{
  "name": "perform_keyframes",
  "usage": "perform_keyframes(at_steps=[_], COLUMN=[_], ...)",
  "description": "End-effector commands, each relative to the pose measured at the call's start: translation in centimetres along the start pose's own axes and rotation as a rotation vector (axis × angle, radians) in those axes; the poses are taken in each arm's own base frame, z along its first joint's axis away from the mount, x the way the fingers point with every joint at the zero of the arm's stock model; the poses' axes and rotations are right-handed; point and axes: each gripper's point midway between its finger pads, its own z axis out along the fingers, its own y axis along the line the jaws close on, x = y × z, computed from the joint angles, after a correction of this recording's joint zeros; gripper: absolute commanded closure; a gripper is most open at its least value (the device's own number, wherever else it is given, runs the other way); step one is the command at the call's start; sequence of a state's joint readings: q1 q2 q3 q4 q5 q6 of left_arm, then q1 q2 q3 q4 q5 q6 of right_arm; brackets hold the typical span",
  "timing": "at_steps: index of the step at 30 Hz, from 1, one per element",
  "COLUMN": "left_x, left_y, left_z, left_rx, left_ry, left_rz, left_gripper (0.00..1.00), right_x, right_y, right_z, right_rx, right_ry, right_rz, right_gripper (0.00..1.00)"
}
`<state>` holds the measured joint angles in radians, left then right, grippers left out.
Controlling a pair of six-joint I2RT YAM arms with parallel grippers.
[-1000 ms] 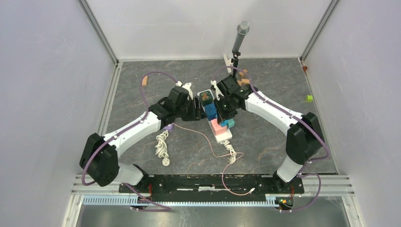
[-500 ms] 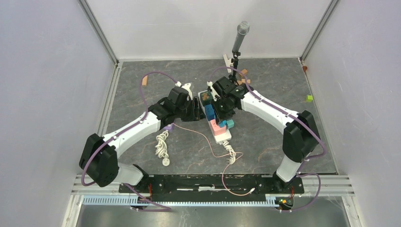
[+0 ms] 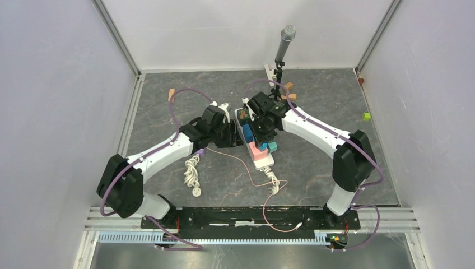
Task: Insert the plug
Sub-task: Insert the plug into the socket.
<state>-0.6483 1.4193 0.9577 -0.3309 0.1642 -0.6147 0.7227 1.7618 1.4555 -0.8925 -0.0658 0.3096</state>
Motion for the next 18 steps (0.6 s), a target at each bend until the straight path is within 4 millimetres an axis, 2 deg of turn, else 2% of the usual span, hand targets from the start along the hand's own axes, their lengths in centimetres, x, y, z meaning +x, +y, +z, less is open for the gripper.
perform_keyframes(at_steps=[1,6,18], left_x=[-0.3,-0.2,-0.4], left_y=[-0.5,-0.5,-0.4], left_z=[0.3,0.5,0.2], left_rx=[0.033,0.031,0.026], left_ry=[-0.011,-0.005,-0.013], left_rz=[0.023,0.025,0.032], left_gripper=[0.47,0.47,0.47], right_x=[2.7,3.9,7.1], right_y=[0.1,0.3,-1.3], right_z=[4.0,5.1,7.6], right_rx=[0.021,0.021,0.125], right_ry=[0.081,0.107,0.209], right_rz=[-0.011,-0.017,-0.089], right_gripper=[1.0,1.0,1.0])
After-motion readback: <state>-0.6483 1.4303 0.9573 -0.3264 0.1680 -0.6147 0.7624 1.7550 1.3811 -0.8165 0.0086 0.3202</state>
